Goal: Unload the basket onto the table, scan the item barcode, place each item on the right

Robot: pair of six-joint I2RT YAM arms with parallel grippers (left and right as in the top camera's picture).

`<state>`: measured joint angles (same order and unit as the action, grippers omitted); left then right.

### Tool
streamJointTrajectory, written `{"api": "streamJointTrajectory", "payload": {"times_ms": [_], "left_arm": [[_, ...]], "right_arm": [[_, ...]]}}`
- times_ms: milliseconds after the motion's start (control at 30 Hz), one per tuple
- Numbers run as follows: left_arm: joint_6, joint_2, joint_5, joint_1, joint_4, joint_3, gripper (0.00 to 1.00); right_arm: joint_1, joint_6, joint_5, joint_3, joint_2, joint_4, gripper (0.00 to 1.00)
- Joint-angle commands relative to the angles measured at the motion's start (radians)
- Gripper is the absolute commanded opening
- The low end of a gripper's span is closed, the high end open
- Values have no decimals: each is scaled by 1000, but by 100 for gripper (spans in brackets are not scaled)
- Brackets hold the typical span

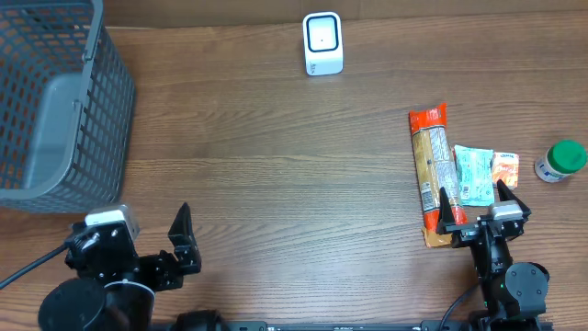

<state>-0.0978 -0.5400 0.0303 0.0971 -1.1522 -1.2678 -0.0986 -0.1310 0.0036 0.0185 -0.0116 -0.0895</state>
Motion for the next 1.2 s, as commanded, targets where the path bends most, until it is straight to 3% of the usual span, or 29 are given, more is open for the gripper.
{"api": "streamJointTrajectory", "payload": {"times_ms": [0,100,433,533,667,1167], "left_arm": [[24,26,29,23,42,63,100],[23,61,-15,22,235,164,100],[23,288,-319,22,1131,674,100],[23,352,-398,22,1307,795,100],[23,415,-424,20,1419,911,100],[24,536,-363,19,1428,1109,100]], "right_arm": [[5,-1,-6,-11,9,6,100],[5,-1,-6,-11,9,6,100],[5,-1,-6,-11,9,6,100],[5,-1,-6,-11,9,6,100],[5,-1,-6,-11,9,6,100],[5,-1,-6,-11,9,6,100]]}}
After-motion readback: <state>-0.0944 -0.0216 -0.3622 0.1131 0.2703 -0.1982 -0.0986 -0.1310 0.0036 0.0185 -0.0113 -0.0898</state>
